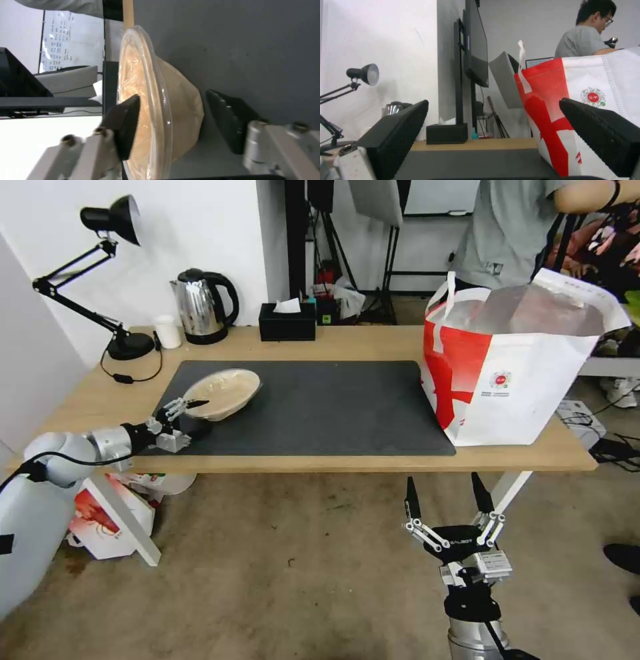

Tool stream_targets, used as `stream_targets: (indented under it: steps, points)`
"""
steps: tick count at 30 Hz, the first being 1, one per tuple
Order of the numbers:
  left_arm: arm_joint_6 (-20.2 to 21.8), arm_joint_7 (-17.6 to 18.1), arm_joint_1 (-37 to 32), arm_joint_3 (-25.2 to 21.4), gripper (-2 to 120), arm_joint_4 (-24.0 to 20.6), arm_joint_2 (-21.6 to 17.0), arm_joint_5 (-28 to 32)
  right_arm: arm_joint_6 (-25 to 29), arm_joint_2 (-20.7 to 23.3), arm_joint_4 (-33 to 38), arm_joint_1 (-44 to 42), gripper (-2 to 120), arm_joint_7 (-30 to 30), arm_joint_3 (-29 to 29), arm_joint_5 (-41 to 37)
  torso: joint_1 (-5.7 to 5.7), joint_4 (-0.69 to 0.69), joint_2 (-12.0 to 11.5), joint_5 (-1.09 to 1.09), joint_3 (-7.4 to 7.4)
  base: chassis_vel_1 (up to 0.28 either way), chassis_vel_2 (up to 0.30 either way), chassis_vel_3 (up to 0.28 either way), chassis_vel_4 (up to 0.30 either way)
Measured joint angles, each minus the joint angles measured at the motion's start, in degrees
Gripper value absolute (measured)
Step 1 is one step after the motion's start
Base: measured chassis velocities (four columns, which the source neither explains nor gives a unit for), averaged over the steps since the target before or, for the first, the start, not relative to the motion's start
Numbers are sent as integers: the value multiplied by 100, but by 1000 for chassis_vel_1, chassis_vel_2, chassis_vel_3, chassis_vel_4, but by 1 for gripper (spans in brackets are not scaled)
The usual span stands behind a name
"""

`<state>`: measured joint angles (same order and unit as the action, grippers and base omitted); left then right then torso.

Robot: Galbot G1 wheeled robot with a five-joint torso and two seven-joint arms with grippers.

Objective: Pick up the trash from the table and place it into the takeout bag.

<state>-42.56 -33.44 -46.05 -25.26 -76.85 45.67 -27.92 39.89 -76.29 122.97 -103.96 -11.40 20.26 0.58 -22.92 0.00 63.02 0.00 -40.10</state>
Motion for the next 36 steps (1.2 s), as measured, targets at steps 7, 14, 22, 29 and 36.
stream_targets:
  steps: [7, 14, 22, 29, 36]
  points:
    - [3, -45, -29, -27, 24, 6, 17, 7, 0, 0, 0, 0, 100, 0, 0, 0, 0, 0, 0, 0, 0, 0, 0, 0, 0]
    - [0, -58, -15, -16, 5, 44, 21, 14, 0, 0, 0, 0, 100, 0, 0, 0, 0, 1, 0, 1, 0, 0, 0, 0, 0]
    - [-15, -191, 93, 26, 1, 175, 176, 30, 0, 0, 0, 0, 100, 0, 0, 0, 0, 1, 0, 2, 0, 0, 0, 0, 0]
    - [-23, -238, 108, 28, 1, 136, 206, 47, 0, 0, 0, 0, 100, 0, 0, 0, 0, 0, 0, 1, -1, 0, 0, 0, 0]
    - [-33, -263, 121, -63, 1, -188, 152, 196, 0, 0, 0, 0, 100, 0, 0, 0, 0, -1, -1, 0, -2, 0, 0, 0, 0]
